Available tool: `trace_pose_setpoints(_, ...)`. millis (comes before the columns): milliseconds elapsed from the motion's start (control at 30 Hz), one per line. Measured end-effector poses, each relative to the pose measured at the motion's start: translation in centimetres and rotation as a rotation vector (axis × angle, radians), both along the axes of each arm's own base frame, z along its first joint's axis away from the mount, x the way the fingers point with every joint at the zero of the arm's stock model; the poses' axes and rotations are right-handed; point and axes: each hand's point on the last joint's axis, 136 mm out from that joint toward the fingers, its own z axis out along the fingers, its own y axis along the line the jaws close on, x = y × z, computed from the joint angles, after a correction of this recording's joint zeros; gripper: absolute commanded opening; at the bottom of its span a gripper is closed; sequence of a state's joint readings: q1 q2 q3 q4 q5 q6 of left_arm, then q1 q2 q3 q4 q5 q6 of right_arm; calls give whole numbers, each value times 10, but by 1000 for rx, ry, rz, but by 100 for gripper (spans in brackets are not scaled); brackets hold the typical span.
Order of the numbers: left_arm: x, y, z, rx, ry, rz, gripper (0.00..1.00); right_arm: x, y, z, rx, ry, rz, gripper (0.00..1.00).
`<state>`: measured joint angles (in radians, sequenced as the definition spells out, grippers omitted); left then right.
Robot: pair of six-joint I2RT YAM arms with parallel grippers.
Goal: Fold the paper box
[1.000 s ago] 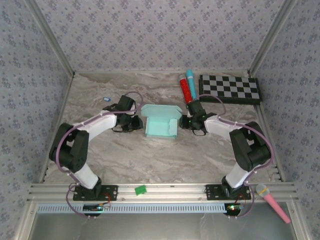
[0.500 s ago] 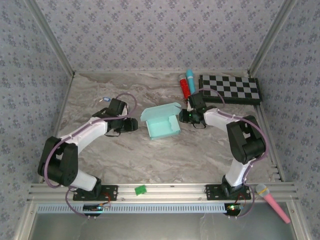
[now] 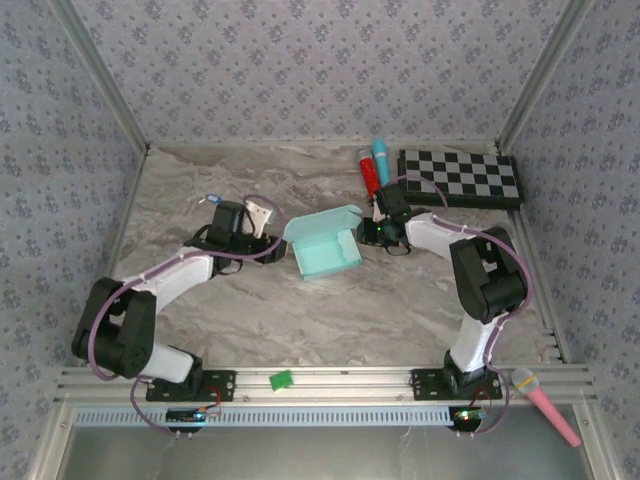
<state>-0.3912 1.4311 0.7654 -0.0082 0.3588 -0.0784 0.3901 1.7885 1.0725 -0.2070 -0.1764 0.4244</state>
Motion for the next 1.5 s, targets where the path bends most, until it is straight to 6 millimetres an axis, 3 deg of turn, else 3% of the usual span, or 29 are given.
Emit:
trace_pose_setpoints(433,18,-20,15,-107,-42,-124,32,1,3,-2,11,10,7,30)
trace_pose_setpoints(933,28,-29,11,-174,13,-141,7,0,3,-6,21,8,3,32)
trace_pose_setpoints(1233,24,-29,9,-176,30,-156,0,-4,-5,-4,2,-10,-18,33)
trace_pose_setpoints(1500,17,-31,7,-177,39,-196,0,-12,-11,0,-9,-22,-25,40)
